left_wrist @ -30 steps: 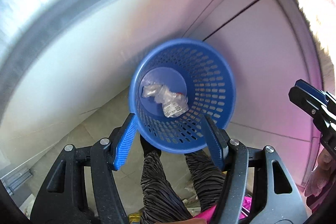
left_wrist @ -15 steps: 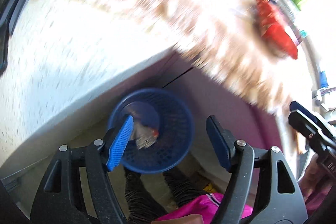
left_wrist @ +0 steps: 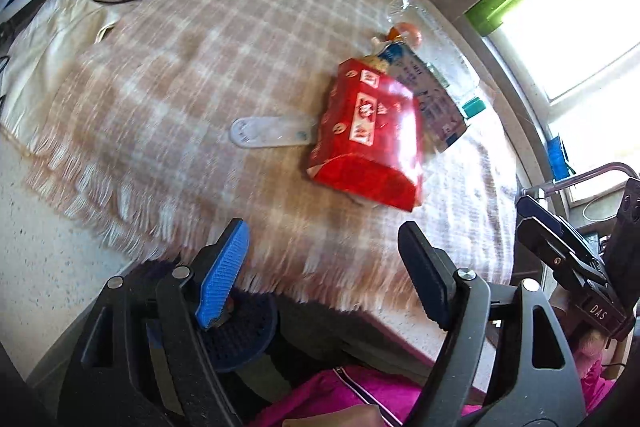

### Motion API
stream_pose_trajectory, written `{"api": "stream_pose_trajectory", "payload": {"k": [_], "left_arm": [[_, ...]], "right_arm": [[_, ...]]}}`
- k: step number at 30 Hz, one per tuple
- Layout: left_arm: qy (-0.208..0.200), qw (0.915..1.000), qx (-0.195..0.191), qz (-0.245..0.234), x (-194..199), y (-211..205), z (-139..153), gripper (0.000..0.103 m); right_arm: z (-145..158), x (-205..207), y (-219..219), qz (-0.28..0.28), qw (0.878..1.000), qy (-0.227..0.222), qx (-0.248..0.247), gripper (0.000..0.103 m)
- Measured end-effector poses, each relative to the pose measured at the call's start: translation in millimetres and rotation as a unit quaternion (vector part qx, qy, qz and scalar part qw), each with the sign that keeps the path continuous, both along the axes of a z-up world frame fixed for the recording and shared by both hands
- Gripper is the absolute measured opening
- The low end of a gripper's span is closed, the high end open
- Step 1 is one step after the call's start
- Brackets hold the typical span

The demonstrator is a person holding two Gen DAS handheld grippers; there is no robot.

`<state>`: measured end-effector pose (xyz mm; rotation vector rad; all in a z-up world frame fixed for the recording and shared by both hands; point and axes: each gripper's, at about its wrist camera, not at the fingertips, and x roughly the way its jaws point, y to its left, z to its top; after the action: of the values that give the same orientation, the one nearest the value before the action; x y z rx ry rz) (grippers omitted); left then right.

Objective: Collect trash
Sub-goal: 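Raise both tools back over the counter toward the remaining trash, then grasp the red snack wrapper with the left tool while the right tool grasps the water bottle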

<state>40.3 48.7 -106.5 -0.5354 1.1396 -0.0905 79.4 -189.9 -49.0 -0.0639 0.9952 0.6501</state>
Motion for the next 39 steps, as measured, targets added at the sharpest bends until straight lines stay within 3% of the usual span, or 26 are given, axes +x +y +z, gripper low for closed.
{"api": "stream_pose_trajectory", "payload": {"k": [5, 11, 17, 19, 24, 30, 39], "left_arm": [[0.014, 0.9996, -0.011, -0.021, 36, -15, 1, 0.08], [0.045, 0.9986, -0.026, -0.006, 72, -15, -18, 0.08], [0.072, 0.9963, -0.047, 0.002, 92, -11, -41, 0.08], [0.08, 0.9953, -0.055, 0.004, 96, -10, -47, 0.08], [0.09, 0.9933, -0.071, 0.01, 104, -8, -55, 0.08], [0.117, 0.9916, -0.056, 0.002, 115, -15, -58, 0.08], [0.121, 0.9918, -0.011, -0.04, 134, -40, -50, 0.08]], "right_arm": [[10, 25, -21, -0.026, 1.0, -0.002, 0.018, 0.064], [19, 53, -37, -0.037, 0.999, -0.01, 0.022, 0.064], [30, 92, -38, -0.036, 0.999, -0.022, 0.014, 0.068], [30, 110, -35, -0.033, 0.999, -0.016, 0.011, 0.074], [21, 151, -25, -0.026, 1.0, 0.004, -0.006, 0.074], [3, 187, -6, -0.013, 0.999, 0.023, -0.037, 0.074], [-5, 209, 11, 0.009, 0.998, 0.022, -0.062, 0.074]]}}
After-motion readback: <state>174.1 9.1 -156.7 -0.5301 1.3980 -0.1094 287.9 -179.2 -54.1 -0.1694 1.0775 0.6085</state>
